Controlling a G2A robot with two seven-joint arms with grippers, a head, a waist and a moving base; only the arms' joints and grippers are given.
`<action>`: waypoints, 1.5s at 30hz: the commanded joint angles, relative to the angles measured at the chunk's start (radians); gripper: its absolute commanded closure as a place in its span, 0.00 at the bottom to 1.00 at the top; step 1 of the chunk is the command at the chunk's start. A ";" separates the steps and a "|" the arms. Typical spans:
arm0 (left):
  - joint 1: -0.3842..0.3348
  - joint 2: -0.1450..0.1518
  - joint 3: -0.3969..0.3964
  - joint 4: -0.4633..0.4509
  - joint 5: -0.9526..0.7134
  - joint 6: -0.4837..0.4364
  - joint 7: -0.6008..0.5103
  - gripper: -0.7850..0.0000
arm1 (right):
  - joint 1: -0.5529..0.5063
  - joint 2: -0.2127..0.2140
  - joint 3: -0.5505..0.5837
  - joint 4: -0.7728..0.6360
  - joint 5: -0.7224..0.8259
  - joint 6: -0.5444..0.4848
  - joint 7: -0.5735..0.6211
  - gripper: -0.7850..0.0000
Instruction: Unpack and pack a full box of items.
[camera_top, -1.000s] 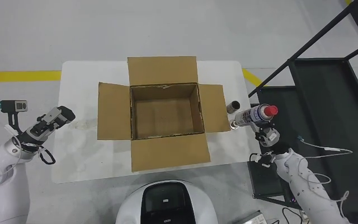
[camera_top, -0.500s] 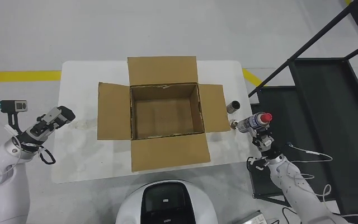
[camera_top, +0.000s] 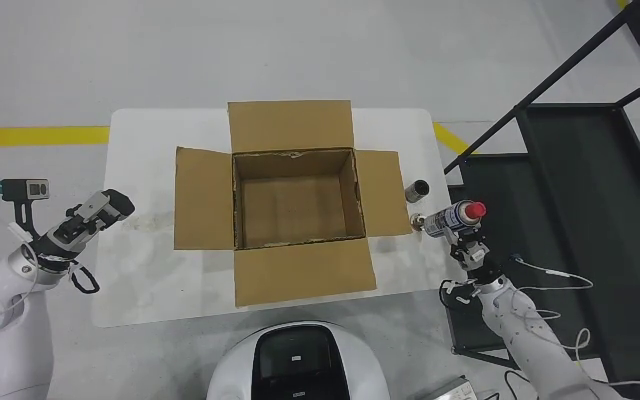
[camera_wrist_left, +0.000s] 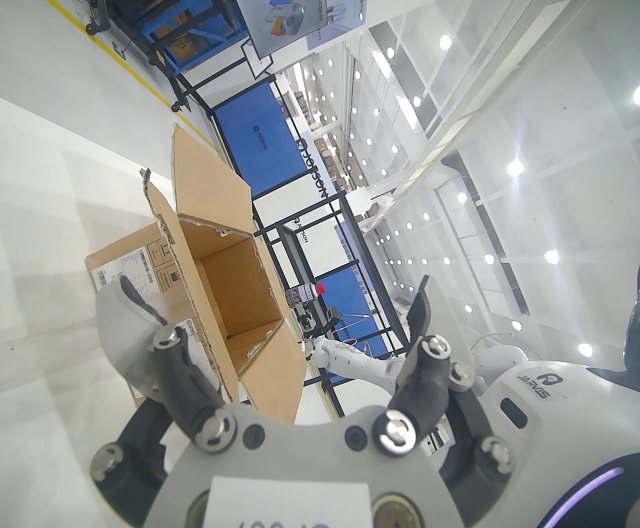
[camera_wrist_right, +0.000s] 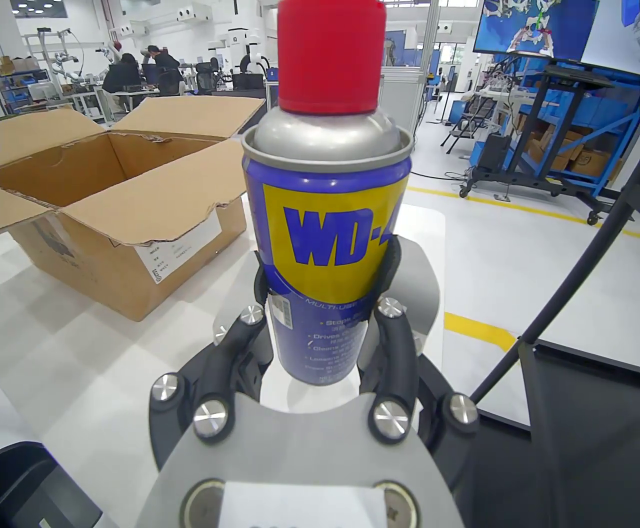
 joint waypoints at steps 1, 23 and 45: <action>0.000 0.000 0.000 0.000 0.000 0.000 0.000 0.00 | -0.017 0.000 0.002 -0.027 0.007 0.007 0.024 1.00; 0.000 0.000 0.000 0.000 0.000 0.000 0.000 0.00 | -0.010 -0.038 -0.061 0.095 -0.010 0.085 0.012 1.00; 0.000 0.000 0.000 0.000 0.000 0.000 0.000 0.00 | 0.088 -0.075 -0.126 0.280 -0.013 0.001 -0.010 0.00</action>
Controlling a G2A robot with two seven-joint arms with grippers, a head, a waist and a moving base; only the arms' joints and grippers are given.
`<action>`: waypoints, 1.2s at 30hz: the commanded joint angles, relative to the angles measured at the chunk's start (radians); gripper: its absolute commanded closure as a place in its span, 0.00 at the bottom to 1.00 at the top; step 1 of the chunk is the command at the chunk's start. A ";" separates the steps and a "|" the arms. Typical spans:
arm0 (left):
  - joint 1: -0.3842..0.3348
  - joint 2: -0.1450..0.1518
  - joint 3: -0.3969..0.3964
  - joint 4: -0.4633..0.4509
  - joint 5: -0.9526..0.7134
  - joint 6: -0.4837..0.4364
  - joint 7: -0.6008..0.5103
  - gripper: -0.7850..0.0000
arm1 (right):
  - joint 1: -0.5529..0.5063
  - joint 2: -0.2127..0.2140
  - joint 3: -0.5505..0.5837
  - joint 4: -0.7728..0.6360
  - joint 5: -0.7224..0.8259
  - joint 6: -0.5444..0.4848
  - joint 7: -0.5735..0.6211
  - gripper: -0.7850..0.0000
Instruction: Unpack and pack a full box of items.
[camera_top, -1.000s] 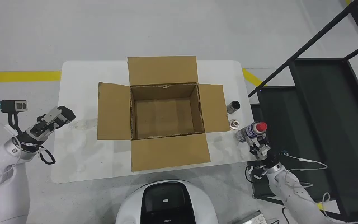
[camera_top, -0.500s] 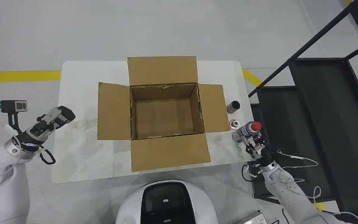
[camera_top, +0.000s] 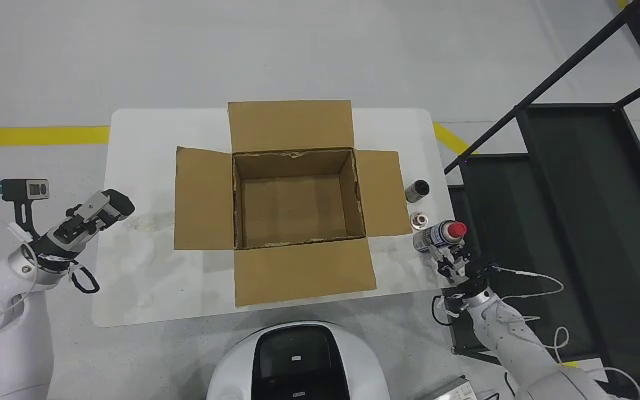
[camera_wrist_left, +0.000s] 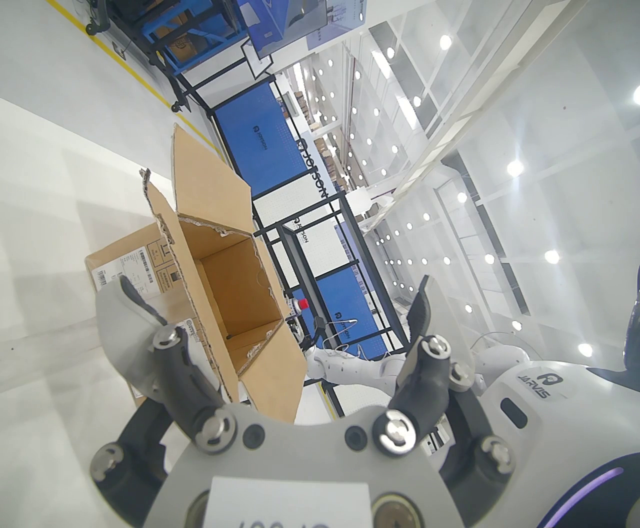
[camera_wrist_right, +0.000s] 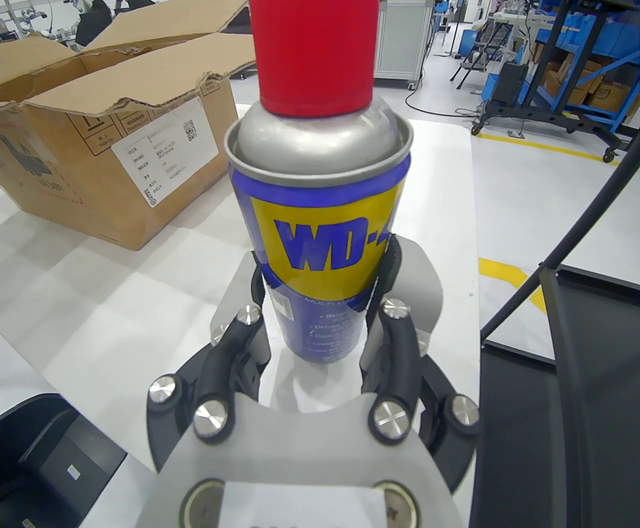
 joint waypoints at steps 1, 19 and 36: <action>0.000 0.000 0.000 0.000 0.000 0.000 0.000 0.00 | -0.007 0.002 0.000 -0.005 0.006 -0.002 0.002 0.00; 0.000 0.000 0.000 0.000 0.000 0.000 0.000 0.00 | -0.121 0.068 0.026 -0.119 0.004 0.003 -0.003 0.00; 0.000 0.000 0.000 0.000 0.000 0.000 0.000 0.00 | -0.025 0.031 0.013 -0.100 0.087 0.011 0.141 0.00</action>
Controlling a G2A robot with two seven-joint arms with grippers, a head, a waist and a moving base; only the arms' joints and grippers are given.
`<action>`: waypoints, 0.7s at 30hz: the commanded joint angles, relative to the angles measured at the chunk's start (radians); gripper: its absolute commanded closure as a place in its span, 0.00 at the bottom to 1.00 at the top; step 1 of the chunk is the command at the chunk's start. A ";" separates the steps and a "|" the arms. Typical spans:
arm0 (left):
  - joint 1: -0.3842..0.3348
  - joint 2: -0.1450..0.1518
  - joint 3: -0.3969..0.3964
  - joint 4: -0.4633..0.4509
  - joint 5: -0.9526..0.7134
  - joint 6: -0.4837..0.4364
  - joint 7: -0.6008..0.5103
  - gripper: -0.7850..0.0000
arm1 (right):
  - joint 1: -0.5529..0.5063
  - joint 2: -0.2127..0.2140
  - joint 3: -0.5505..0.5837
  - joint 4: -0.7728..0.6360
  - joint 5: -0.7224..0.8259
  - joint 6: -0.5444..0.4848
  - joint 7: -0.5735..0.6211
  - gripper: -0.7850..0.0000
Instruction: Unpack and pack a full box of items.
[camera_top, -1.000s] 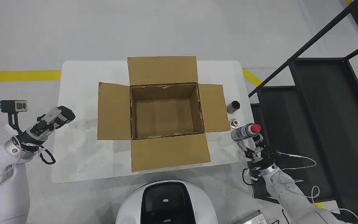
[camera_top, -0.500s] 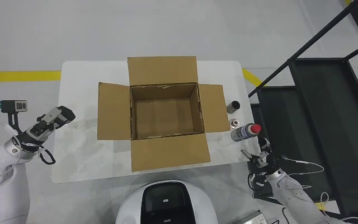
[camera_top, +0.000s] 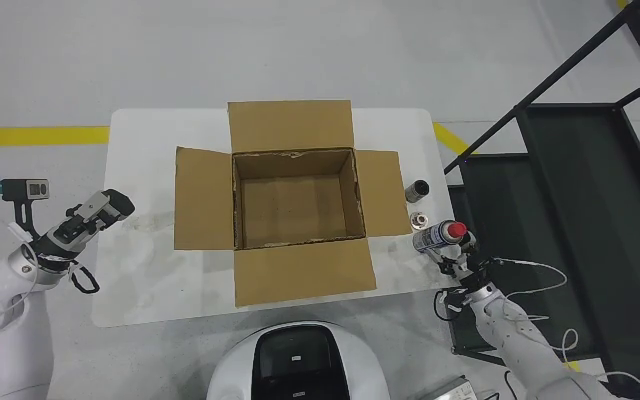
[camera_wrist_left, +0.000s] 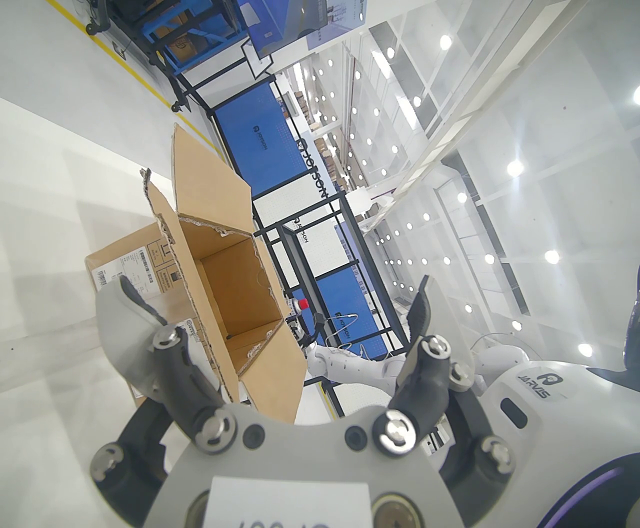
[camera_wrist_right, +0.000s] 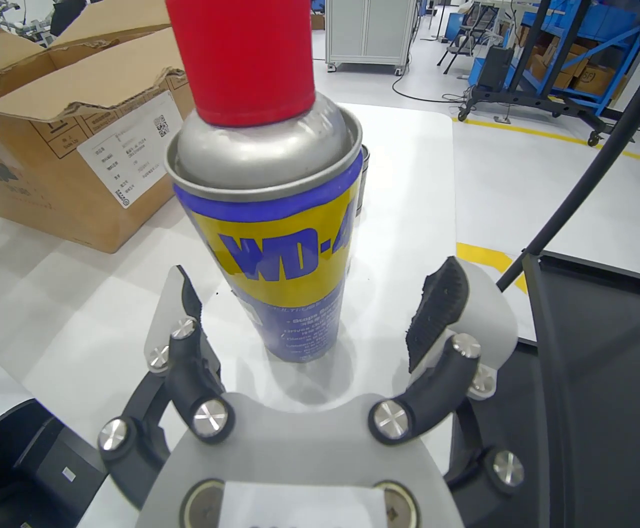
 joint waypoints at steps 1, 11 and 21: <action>0.000 0.000 0.000 0.000 0.000 0.000 0.000 0.00 | 0.007 -0.003 -0.006 0.002 -0.006 -0.004 0.006 0.00; 0.000 0.000 0.000 0.000 0.000 0.000 0.000 0.00 | 0.039 -0.018 -0.023 0.019 -0.006 -0.005 0.040 0.51; 0.000 0.000 0.000 0.000 0.000 0.000 0.000 0.00 | 0.034 -0.012 -0.025 0.031 -0.032 -0.056 -0.036 1.00</action>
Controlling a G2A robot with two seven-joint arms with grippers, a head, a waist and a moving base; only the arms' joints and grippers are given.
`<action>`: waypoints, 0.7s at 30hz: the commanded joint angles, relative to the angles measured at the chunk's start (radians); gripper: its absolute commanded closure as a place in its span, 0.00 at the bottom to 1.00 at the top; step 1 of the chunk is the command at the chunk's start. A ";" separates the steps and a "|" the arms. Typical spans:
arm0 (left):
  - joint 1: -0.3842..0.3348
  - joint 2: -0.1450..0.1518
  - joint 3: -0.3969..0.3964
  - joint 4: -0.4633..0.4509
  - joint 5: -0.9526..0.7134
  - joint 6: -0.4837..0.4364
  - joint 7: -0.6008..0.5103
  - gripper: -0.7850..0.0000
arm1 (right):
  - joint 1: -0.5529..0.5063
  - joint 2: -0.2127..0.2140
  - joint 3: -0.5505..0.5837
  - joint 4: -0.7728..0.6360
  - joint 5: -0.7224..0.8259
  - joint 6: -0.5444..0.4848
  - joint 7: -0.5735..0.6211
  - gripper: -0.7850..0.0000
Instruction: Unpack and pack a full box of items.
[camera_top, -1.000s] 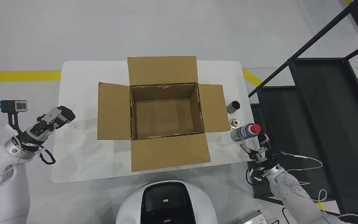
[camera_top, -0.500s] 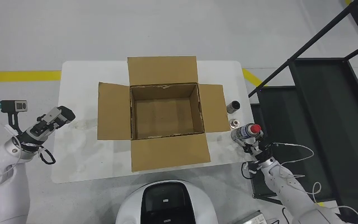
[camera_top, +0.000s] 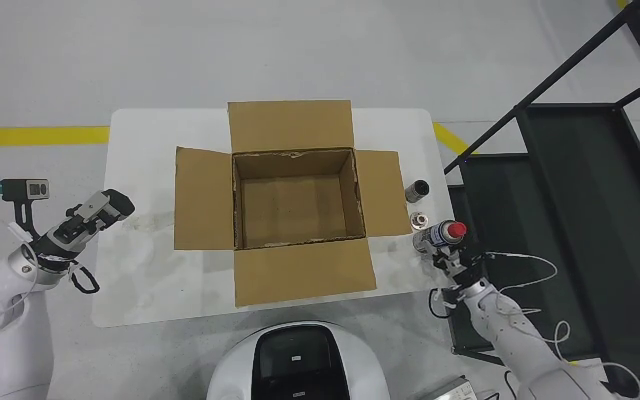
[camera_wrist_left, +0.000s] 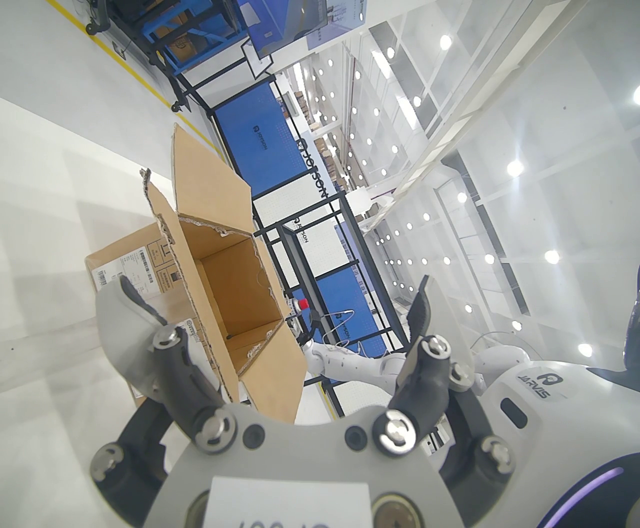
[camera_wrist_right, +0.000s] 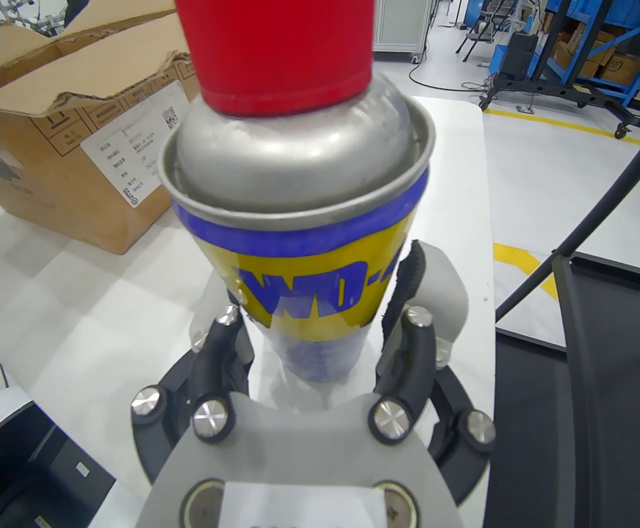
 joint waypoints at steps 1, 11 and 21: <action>0.000 0.000 0.000 0.000 0.000 0.000 0.000 0.00 | -0.009 0.008 0.007 -0.004 -0.012 -0.009 -0.042 1.00; 0.000 0.000 0.000 0.000 0.000 0.000 0.000 0.00 | -0.183 0.096 0.105 -0.267 -0.072 0.046 -0.127 1.00; 0.000 0.000 0.000 0.000 0.000 0.000 0.000 0.00 | -0.414 0.170 0.336 -0.724 -0.037 0.056 0.080 1.00</action>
